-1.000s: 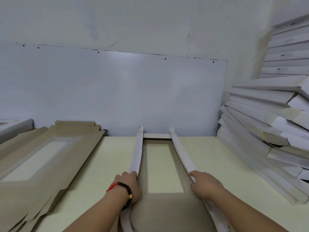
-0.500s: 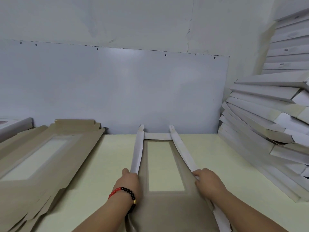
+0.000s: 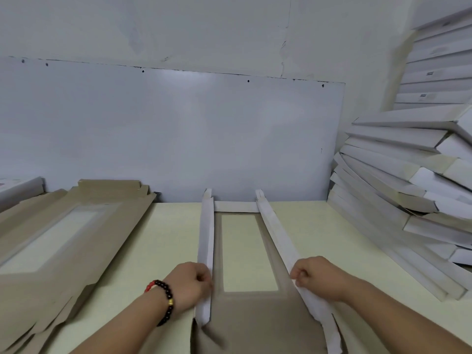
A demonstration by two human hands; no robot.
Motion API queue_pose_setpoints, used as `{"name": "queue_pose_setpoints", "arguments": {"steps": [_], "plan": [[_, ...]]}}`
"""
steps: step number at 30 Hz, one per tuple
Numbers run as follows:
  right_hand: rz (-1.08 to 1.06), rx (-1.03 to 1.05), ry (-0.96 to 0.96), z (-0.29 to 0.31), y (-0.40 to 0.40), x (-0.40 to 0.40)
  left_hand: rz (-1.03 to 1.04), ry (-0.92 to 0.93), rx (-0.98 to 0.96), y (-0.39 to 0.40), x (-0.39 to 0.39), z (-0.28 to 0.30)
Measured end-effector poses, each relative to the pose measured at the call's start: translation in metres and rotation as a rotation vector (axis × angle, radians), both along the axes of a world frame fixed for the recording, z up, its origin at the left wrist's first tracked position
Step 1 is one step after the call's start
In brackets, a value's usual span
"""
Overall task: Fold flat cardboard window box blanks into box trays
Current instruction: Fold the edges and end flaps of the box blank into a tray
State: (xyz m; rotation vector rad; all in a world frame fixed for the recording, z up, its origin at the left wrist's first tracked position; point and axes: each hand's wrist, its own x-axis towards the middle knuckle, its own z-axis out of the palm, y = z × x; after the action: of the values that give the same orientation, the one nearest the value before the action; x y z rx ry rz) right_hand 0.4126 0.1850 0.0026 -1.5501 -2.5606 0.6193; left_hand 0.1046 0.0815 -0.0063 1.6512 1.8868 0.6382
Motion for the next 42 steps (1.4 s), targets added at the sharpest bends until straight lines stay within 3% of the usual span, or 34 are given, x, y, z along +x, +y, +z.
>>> {"name": "queue_pose_setpoints", "arguments": {"steps": [3,6,9,11,14,18,25,28,30,34,36,40,42], "plan": [[0.097,-0.141,-0.063,0.014,-0.011,0.020,-0.135,-0.091,-0.006,-0.020,-0.015,0.005],[0.243,-0.189,-0.146,0.017,-0.031,0.038,-0.300,0.148,0.099,-0.039,-0.020,-0.006],[0.286,-0.228,-0.132,0.018,-0.047,0.047,-0.342,0.188,0.224,-0.052,-0.018,-0.023],[0.259,-0.301,-0.006,0.018,-0.051,0.052,-0.297,0.110,0.249,-0.060,-0.020,-0.026],[0.094,-0.507,0.303,0.018,-0.057,0.055,-0.438,0.142,0.264,-0.056,-0.027,-0.028],[0.116,-0.365,0.318,0.012,-0.057,0.045,-0.342,0.228,0.462,-0.048,-0.022,-0.027],[0.328,-0.198,-0.115,0.013,-0.055,0.039,-0.444,0.249,0.376,-0.047,-0.026,-0.023],[0.330,-0.161,-0.061,0.011,-0.054,0.044,-0.387,0.194,0.379,-0.054,-0.030,-0.020],[0.342,-0.015,-0.038,0.007,-0.055,0.042,-0.340,0.209,0.405,-0.056,-0.025,-0.019],[0.324,0.253,-0.166,-0.004,-0.059,0.025,-0.332,0.319,0.475,-0.054,-0.008,-0.025],[0.294,0.341,-0.206,-0.009,-0.066,0.017,-0.378,0.476,0.542,-0.054,0.002,-0.026],[0.245,0.351,-0.167,-0.025,-0.074,0.005,-0.438,0.696,0.484,-0.053,0.010,-0.032],[0.207,0.330,-0.188,-0.031,-0.074,0.004,-0.396,0.652,0.471,-0.054,0.009,-0.031]]}}
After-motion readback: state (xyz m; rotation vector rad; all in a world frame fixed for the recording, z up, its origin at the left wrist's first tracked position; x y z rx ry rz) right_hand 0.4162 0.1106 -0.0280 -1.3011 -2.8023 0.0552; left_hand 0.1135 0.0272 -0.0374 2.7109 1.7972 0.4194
